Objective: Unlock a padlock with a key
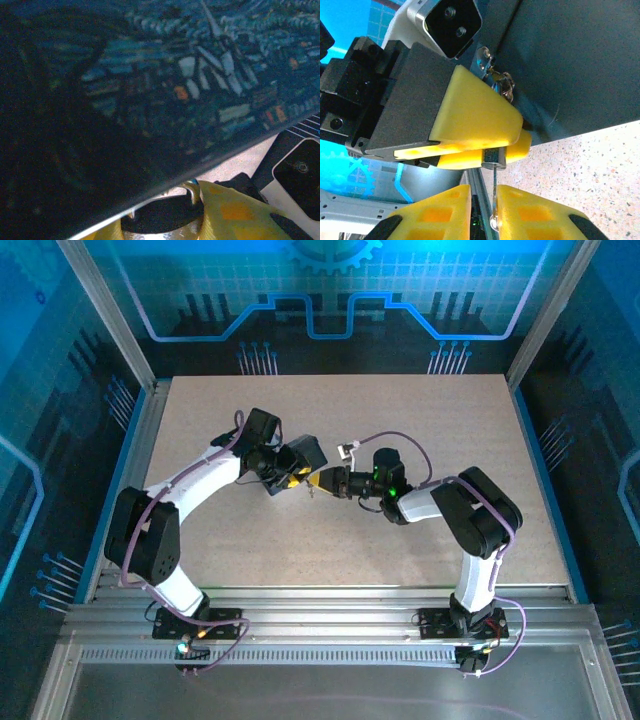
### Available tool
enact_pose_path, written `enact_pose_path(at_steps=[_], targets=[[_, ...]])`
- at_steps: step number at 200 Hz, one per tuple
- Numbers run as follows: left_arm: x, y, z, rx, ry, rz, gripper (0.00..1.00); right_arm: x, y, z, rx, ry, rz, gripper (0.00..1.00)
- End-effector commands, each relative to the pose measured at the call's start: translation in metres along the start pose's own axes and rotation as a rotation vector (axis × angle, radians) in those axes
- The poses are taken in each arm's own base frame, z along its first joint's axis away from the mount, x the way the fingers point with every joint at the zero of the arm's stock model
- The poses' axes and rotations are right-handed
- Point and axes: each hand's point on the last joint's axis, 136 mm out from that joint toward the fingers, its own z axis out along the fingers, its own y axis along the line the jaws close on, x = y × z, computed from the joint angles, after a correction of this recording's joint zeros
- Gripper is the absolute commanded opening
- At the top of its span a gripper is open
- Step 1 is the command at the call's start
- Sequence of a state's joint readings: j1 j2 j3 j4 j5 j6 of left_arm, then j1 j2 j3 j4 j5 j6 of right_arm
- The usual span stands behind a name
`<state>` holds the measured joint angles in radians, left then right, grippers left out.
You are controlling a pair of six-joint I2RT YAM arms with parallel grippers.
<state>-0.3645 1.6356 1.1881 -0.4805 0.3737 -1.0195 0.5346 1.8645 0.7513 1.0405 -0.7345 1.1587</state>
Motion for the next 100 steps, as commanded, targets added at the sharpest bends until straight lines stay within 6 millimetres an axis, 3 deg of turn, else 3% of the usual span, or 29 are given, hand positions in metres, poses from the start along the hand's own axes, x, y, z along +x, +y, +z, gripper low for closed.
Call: enact_pose_path(at_steps=[1,100], targets=[[-0.0002,-0.0072,-0.0066,0.031,-0.015,0.009,0.00,0.0020,0.0058,0.0036,-0.017,-0.003,-0.039,0.18],[-0.0040,-0.0080,-0.0087,0.045,-0.028,-0.007,0.00,0.0116,-0.0040,0.0025,0.003,0.011,-0.012,0.21]])
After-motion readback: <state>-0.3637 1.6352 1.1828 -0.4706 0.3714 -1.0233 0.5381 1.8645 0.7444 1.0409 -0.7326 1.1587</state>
